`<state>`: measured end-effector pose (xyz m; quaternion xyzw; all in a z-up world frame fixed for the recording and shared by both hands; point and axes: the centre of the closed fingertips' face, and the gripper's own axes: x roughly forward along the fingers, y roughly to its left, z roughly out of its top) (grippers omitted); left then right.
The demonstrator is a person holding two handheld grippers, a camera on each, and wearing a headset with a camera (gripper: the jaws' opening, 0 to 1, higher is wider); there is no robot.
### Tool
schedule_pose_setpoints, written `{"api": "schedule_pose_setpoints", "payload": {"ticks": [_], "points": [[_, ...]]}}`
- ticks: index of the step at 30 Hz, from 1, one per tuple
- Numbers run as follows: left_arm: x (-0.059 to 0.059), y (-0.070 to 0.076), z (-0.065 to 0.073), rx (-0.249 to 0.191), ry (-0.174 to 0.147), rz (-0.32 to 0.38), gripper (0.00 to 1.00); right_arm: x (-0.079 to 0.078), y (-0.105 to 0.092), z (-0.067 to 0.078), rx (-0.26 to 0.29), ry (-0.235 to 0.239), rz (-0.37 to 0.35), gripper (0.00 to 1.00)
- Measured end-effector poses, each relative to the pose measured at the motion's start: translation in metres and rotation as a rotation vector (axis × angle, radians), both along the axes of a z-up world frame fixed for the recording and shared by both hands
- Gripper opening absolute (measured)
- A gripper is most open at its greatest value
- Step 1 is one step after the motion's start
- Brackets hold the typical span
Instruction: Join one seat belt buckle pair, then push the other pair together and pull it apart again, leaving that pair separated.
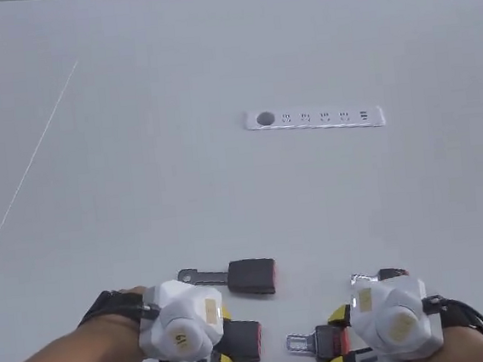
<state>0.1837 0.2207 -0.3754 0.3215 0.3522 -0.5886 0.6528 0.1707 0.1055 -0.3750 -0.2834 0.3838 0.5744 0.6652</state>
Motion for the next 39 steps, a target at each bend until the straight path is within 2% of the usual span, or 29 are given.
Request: {"api": "schedule_pose_setpoints", "payload": {"ticks": [9, 15, 20, 39], "points": [[0.001, -0.001, -0.002, 0.019, -0.001, -0.024, 0.36, 0.0, 0.031, 0.0, 0.047, -0.003, 0.031, 0.36], [-0.001, -0.003, -0.002, 0.022, 0.002, -0.025, 0.36, -0.001, 0.046, 0.001, 0.064, -0.002, 0.024, 0.36], [-0.001, -0.003, -0.001, 0.024, 0.002, -0.021, 0.36, 0.0, 0.041, 0.002, 0.069, -0.004, 0.019, 0.36], [-0.001, -0.003, -0.003, 0.035, 0.008, -0.068, 0.34, 0.003, 0.054, 0.003, 0.08, -0.005, 0.009, 0.35]]}}
